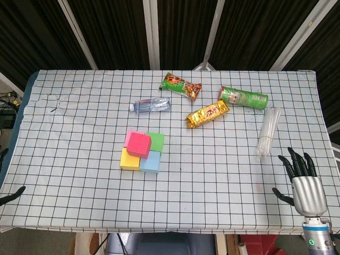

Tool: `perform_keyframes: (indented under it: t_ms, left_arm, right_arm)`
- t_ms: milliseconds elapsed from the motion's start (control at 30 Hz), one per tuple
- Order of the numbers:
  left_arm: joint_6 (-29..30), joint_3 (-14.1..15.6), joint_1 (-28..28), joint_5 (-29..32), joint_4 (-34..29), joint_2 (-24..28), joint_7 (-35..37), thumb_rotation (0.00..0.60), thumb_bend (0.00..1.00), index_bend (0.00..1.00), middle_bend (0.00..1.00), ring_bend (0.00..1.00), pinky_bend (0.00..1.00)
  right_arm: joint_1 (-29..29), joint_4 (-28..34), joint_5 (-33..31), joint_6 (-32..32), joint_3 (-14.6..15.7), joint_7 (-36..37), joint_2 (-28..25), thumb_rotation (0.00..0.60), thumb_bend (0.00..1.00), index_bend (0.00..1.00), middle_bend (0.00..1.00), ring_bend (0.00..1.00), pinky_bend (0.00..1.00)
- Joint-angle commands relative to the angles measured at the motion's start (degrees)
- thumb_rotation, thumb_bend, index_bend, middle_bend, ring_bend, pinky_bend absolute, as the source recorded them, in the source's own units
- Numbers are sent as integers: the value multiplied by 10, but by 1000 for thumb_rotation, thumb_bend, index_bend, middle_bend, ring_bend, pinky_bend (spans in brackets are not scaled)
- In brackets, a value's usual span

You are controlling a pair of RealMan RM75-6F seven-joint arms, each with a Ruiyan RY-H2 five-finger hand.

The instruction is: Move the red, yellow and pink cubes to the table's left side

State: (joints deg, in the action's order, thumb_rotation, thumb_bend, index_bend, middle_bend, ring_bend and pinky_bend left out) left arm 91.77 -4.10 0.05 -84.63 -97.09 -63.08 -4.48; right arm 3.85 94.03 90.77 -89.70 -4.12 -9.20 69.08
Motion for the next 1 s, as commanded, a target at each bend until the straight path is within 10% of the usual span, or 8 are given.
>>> perform_keyframes:
  t_ms: [33, 533, 1000]
  left_arm:
    - [2, 1, 0, -3, 1, -1, -5, 600, 60, 90, 2, 0, 50]
    - [2, 3, 0, -10, 0, 1, 4, 600, 60, 75, 0, 0, 50]
    - [-134, -14, -72, 32, -28, 47, 39, 600, 33, 0, 0, 0, 29]
  right_arm:
    - [1, 2, 3, 1, 2, -1, -1, 600, 59, 195, 33, 120, 0]
    - [-2, 27, -21, 20, 6, -4, -15, 600, 59, 130, 29, 105, 0]
    - [-2, 34, -34, 23, 0, 10, -23, 600, 59, 124, 26, 103, 0]
